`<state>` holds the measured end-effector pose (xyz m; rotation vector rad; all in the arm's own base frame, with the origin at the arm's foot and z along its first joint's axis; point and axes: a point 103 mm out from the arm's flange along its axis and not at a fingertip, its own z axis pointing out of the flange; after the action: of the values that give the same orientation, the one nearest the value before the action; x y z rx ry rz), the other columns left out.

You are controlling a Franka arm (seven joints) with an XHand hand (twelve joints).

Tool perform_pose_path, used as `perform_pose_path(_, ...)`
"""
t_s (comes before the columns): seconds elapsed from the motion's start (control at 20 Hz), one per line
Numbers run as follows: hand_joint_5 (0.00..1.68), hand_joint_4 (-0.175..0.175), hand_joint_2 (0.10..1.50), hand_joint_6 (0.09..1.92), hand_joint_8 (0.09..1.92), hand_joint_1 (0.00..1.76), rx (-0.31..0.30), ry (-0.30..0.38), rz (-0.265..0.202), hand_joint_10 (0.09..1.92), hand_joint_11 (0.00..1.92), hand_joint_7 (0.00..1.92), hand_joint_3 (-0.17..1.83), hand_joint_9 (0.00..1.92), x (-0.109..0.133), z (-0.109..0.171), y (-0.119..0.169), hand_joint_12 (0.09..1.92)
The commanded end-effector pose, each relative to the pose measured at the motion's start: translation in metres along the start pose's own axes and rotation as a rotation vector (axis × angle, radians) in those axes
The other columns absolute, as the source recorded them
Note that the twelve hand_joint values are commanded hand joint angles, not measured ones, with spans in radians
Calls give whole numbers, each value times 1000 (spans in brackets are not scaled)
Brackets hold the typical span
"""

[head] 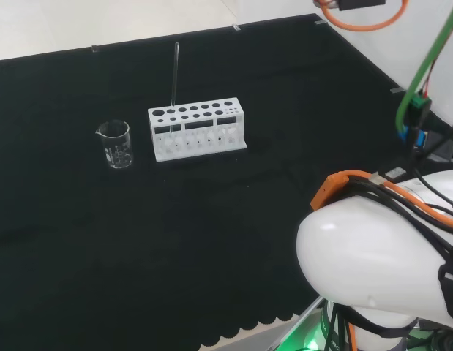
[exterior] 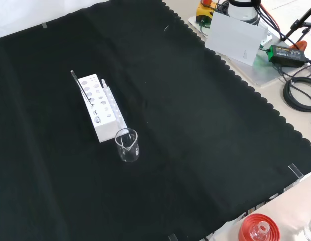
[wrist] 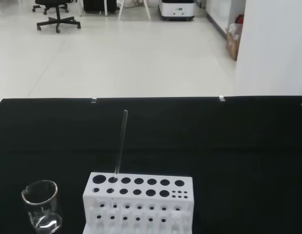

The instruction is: Take the glass rod from the white test tube rack.

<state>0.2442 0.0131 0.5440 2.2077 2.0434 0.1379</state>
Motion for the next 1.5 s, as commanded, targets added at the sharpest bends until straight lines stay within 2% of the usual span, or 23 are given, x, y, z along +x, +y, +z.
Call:
perform_pose_path(0.05,203,-31,1031,87,750,472,-1,31,-21,870,339,68,-175,260,16,7,43,1406)
perform_pose_path(0.7,292,-61,1018,87,795,595,41,35,-89,853,457,201,-175,461,47,31,114,1387)
perform_pose_path(0.9,305,-63,1015,87,799,610,64,6,-107,850,473,220,-175,482,52,40,137,1387)
perform_pose_path(1.2,359,-66,1006,87,799,635,48,17,-147,825,509,271,-175,543,61,51,161,1366)
perform_pose_path(1.5,414,-73,1000,102,799,656,78,18,-175,792,567,348,-175,608,63,72,188,1339)
